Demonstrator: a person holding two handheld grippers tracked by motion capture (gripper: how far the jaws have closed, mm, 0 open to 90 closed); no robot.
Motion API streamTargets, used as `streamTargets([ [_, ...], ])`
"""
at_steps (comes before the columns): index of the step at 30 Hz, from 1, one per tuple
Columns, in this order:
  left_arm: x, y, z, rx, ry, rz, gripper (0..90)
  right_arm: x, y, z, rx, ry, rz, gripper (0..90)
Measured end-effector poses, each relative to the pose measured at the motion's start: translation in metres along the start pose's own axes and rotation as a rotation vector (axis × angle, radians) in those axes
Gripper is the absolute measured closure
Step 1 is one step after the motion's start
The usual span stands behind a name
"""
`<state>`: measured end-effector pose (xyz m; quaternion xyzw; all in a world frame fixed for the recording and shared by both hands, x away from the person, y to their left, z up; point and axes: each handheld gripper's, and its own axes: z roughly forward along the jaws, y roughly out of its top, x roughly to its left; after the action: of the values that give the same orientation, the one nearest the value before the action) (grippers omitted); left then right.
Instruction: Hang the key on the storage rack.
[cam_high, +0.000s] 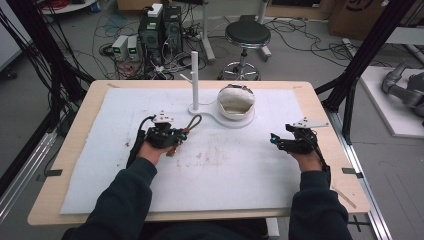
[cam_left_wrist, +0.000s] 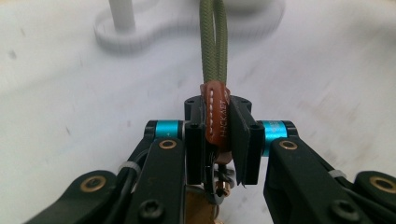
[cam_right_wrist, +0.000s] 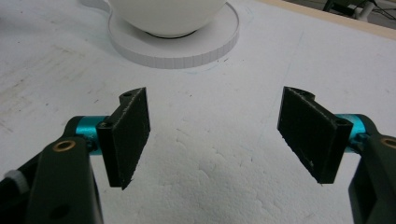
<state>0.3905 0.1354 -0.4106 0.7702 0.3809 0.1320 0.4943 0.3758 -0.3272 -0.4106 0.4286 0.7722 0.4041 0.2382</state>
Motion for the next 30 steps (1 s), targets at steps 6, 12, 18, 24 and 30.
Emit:
streamTargets([
  [6, 0.004, 0.023, -0.026, -0.145, -0.064, 0.010, 76.7, 0.001, 0.000, 0.000, -0.002, 0.002, -0.004, 25.9],
  [12, 0.017, 0.047, -0.036, -0.241, -0.097, -0.030, 76.7, 0.001, 0.001, 0.000, -0.011, 0.004, -0.004, 25.8],
  [18, 0.026, 0.070, -0.033, -0.280, -0.112, -0.054, 76.7, 0.002, 0.002, 0.000, -0.035, 0.006, -0.001, 25.8],
  [24, 0.034, 0.084, -0.021, -0.272, -0.086, -0.092, 76.7, 0.002, 0.002, -0.001, -0.038, 0.006, -0.003, 25.9],
  [30, 0.043, 0.084, -0.008, -0.221, -0.057, -0.126, 76.7, 0.001, 0.001, -0.001, -0.038, 0.007, -0.005, 25.8],
])
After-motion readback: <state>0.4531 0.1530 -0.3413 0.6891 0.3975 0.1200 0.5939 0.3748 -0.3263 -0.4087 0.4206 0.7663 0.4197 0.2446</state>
